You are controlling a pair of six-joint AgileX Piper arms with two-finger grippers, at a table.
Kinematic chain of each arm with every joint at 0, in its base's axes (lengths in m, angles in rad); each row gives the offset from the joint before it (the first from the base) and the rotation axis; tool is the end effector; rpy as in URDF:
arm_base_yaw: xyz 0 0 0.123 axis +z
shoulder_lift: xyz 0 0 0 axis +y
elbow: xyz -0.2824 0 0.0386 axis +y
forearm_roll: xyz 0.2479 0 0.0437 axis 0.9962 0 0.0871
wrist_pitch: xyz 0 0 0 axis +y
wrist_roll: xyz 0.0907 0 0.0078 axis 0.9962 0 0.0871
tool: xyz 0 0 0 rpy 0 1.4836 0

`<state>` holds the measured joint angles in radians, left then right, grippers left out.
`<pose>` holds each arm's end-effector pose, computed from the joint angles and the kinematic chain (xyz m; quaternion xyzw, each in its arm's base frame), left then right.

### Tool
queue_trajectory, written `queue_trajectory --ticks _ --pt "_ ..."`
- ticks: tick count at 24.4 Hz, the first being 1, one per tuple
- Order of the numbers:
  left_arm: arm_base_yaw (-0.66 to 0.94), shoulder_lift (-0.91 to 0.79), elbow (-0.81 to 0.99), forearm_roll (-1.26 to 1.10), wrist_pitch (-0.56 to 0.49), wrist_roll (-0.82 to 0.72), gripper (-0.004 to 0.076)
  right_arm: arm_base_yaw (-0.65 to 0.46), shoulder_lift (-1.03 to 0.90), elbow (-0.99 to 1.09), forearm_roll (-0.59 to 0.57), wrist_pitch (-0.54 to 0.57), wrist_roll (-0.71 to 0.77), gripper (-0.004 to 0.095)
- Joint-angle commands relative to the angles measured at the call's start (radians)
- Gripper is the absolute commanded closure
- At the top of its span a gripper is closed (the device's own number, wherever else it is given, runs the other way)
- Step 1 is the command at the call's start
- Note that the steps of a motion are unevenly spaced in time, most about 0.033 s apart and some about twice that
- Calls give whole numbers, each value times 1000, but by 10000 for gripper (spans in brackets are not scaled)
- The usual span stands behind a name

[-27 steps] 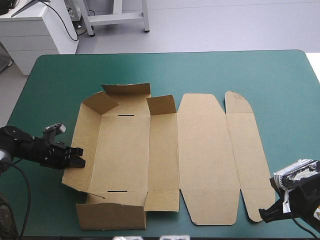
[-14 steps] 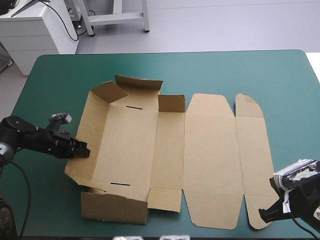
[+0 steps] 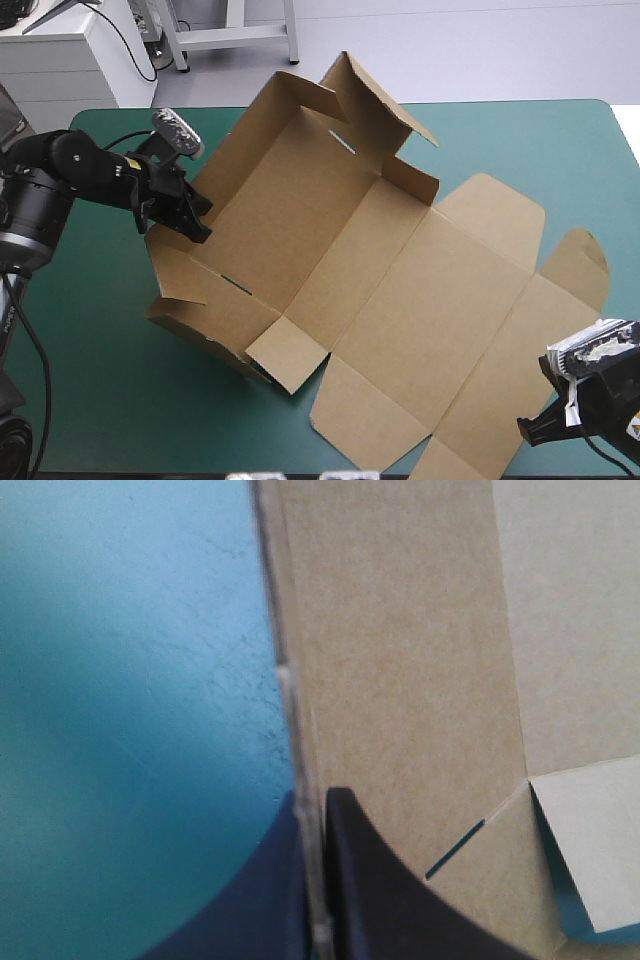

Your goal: Fold the box

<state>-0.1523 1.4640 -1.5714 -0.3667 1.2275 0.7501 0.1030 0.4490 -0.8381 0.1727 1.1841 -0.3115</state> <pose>0.2874 -0.0752 0.4053 0.4011 0.8589 -0.0968 0.3032 0.0419 0.0189 0.3567 -0.1900 0.8848 0.0423 0.4234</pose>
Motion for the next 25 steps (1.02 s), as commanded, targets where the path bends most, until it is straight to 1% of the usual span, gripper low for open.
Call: queue_trajectory --ticks 1,2,3,6,8,10,12,16,19,23,25 --pt "-140 6 -56 137 -129 83 731 -7 11 -25 7 -41 -3 929" --pt "-176 14 -56 165 -162 89 731 -7 11 -25 7 -38 -3 929" --pt "-230 27 -56 225 -232 91 731 -7 11 -25 7 -41 -3 929" --pt "-344 59 -56 377 -385 91 731 -7 11 -25 7 -52 -3 928" --pt "-393 76 -54 456 -446 89 731 -7 11 -25 7 -52 -3 928" --pt "-437 89 -50 535 -485 89 731 -7 11 -25 7 -52 -3 929" --pt "-473 93 -48 602 -488 89 731 -7 11 -25 7 -52 -3 929" --pt "-495 93 -46 619 -490 82 731 -7 11 -25 7 -59 -1 928" --pt "-495 93 -21 621 -506 108 731 -7 11 -25 5 -59 -1 929" --pt "-495 72 54 647 -592 108 731 -7 11 -25 3 -59 0 929" --pt "-497 46 115 679 -657 99 731 -7 11 -25 3 -59 6 929"
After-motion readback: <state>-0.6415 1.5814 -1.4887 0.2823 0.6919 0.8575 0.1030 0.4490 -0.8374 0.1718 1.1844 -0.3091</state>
